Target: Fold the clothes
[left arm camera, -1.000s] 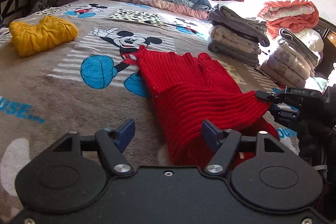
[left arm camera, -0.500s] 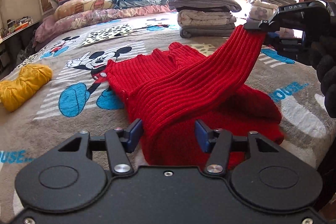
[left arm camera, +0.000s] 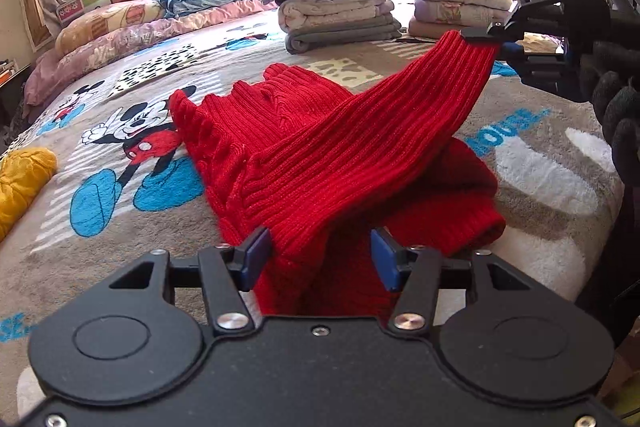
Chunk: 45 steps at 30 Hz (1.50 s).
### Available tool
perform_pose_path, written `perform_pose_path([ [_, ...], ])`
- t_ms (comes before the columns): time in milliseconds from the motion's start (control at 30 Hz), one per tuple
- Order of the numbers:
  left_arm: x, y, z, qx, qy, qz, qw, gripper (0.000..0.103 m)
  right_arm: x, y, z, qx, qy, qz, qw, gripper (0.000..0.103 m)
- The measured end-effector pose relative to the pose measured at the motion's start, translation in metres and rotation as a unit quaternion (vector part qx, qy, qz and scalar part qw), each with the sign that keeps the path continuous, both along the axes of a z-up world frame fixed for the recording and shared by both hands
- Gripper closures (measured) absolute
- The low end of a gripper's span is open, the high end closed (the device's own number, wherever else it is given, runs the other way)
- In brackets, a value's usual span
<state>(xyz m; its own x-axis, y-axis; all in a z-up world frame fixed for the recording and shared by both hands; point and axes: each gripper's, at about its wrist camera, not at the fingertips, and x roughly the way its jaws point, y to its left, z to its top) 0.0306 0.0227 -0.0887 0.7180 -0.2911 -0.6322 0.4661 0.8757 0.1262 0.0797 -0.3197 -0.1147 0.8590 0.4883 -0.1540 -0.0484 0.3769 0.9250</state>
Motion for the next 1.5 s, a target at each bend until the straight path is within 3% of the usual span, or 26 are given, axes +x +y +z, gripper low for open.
perform_pose_path([
  [133,-0.001,0.002,-0.003,-0.004,0.023,-0.024,0.9994,0.047,0.002,-0.003,-0.011,-0.002,0.013,-0.006,1.0,0.092],
  [233,-0.002,0.023,0.008,-0.047,0.018,-0.011,0.9987,0.047,0.006,-0.005,-0.02,-0.008,0.028,-0.014,0.999,0.092],
  [300,0.002,0.046,0.018,-0.095,0.004,0.036,0.9948,0.047,0.008,-0.008,-0.026,-0.005,0.035,-0.02,0.999,0.092],
  [333,0.005,0.057,0.023,-0.12,-0.004,0.06,0.9909,0.05,0.009,-0.01,-0.028,-0.002,0.037,-0.022,0.999,0.092],
  [433,0.011,0.073,0.029,-0.161,-0.02,0.112,0.9804,0.07,0.01,-0.014,-0.031,0.007,0.035,-0.021,0.999,0.092],
  [533,0.017,0.063,0.022,-0.146,-0.011,0.108,0.9833,0.082,0.01,-0.016,-0.033,0.014,0.032,-0.019,0.999,0.092],
  [667,0.025,0.042,0.001,-0.103,0.036,0.081,0.9908,0.082,0.007,-0.014,-0.039,0.019,0.041,-0.023,0.999,0.088],
  [700,0.026,0.034,-0.006,-0.087,0.045,0.071,0.9927,0.082,0.005,-0.013,-0.041,0.022,0.045,-0.024,0.998,0.08],
  [733,0.025,0.026,-0.01,-0.066,0.039,0.067,0.9948,0.082,0.004,-0.011,-0.042,0.026,0.051,-0.021,0.998,0.062],
  [800,0.023,0.023,-0.01,-0.059,0.033,0.063,0.9957,0.082,0.0,-0.006,-0.044,0.035,0.063,-0.014,0.997,0.042],
  [1033,0.021,0.033,0.002,-0.096,0.024,0.061,0.9932,0.082,-0.011,0.01,-0.053,0.065,0.105,0.012,0.992,0.042],
  [1200,0.022,0.023,-0.009,-0.065,0.049,0.048,0.9955,0.082,-0.007,0.022,-0.059,0.072,0.114,0.02,0.991,0.041],
  [1267,0.023,0.027,-0.008,-0.073,0.055,0.049,0.9946,0.082,0.001,0.027,-0.061,0.069,0.107,0.019,0.992,0.044],
  [1333,0.023,0.029,-0.01,-0.079,0.058,0.05,0.994,0.082,0.008,0.033,-0.063,0.065,0.1,0.017,0.993,0.067],
  [1433,0.023,0.029,-0.009,-0.078,0.058,0.049,0.994,0.082,0.016,0.038,-0.063,0.058,0.085,0.019,0.995,0.09],
  [1500,0.024,0.031,-0.008,-0.086,0.063,0.048,0.9931,0.082,0.015,0.039,-0.053,0.049,0.055,0.025,0.997,0.092],
])
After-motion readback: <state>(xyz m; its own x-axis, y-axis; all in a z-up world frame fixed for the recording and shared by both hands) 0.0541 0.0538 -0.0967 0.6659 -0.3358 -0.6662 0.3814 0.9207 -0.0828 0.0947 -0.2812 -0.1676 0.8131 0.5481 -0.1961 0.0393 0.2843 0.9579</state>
